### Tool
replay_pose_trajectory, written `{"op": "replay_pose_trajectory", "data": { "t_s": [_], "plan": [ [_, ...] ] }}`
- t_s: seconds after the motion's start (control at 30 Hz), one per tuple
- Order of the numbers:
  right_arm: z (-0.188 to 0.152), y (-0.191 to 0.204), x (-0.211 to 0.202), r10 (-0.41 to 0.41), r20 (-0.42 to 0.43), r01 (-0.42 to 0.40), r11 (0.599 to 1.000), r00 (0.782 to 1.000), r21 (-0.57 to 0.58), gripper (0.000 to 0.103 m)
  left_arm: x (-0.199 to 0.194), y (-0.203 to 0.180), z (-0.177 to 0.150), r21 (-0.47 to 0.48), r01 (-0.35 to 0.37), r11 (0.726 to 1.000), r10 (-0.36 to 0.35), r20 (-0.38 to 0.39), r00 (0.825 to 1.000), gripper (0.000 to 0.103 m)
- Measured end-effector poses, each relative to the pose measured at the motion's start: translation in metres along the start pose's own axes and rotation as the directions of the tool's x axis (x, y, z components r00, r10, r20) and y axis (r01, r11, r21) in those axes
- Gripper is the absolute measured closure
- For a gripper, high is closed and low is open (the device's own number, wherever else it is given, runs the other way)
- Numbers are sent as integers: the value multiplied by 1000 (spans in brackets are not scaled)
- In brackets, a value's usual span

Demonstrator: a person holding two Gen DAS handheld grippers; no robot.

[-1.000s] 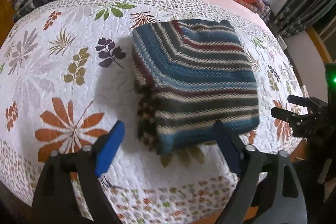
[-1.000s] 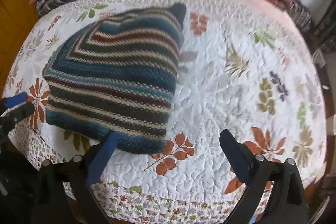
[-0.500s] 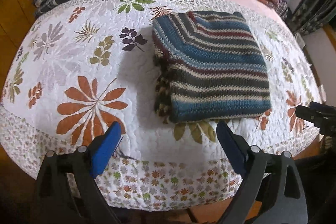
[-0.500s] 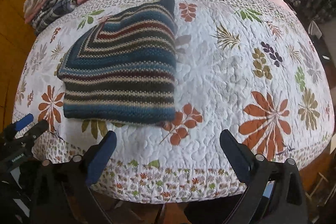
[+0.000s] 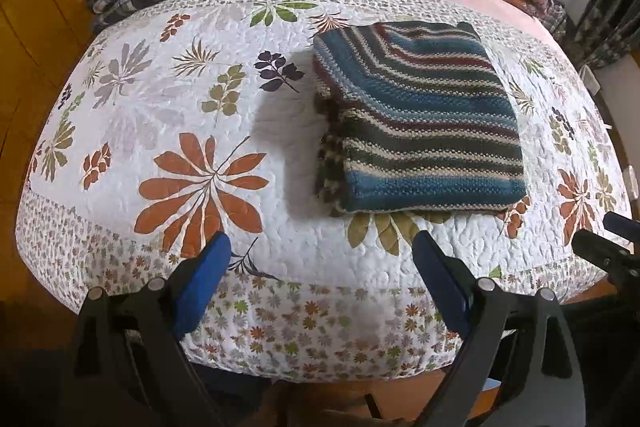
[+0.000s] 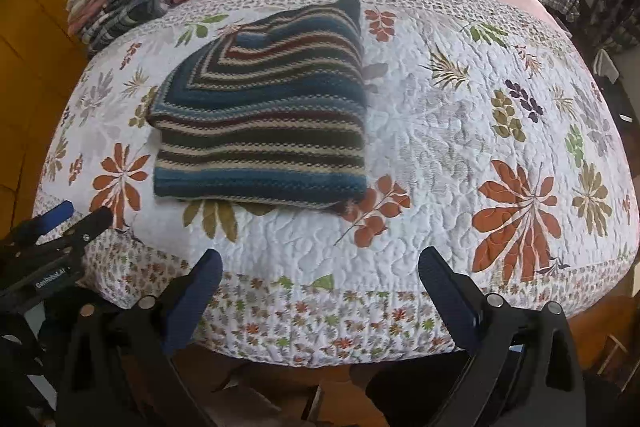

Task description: Fold small clothes

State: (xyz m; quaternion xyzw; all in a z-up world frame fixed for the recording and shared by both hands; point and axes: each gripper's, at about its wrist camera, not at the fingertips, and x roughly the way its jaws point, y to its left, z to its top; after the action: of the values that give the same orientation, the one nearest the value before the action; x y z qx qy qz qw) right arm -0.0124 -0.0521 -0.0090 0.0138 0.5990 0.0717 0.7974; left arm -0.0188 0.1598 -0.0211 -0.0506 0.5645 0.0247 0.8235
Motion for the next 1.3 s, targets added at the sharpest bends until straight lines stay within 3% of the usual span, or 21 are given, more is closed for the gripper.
{"op": "replay_pose_trajectory", "data": {
  "t_s": [0.43,0.93,1.3],
  "plan": [
    [0,3,-4,-73,19,74,997,997,-12,4,-10,-16,-3,60,4,998,-6,29,1000,11],
    [0,4,-11,-93,49,94,996,994,-11,4,-12,-26,-1,89,-12,996,8,49,999,10],
    [4,-3,-1,-102,20,102,995,995,16,4,-7,-28,1,87,-21,996,17,40,999,10]
  ]
}}
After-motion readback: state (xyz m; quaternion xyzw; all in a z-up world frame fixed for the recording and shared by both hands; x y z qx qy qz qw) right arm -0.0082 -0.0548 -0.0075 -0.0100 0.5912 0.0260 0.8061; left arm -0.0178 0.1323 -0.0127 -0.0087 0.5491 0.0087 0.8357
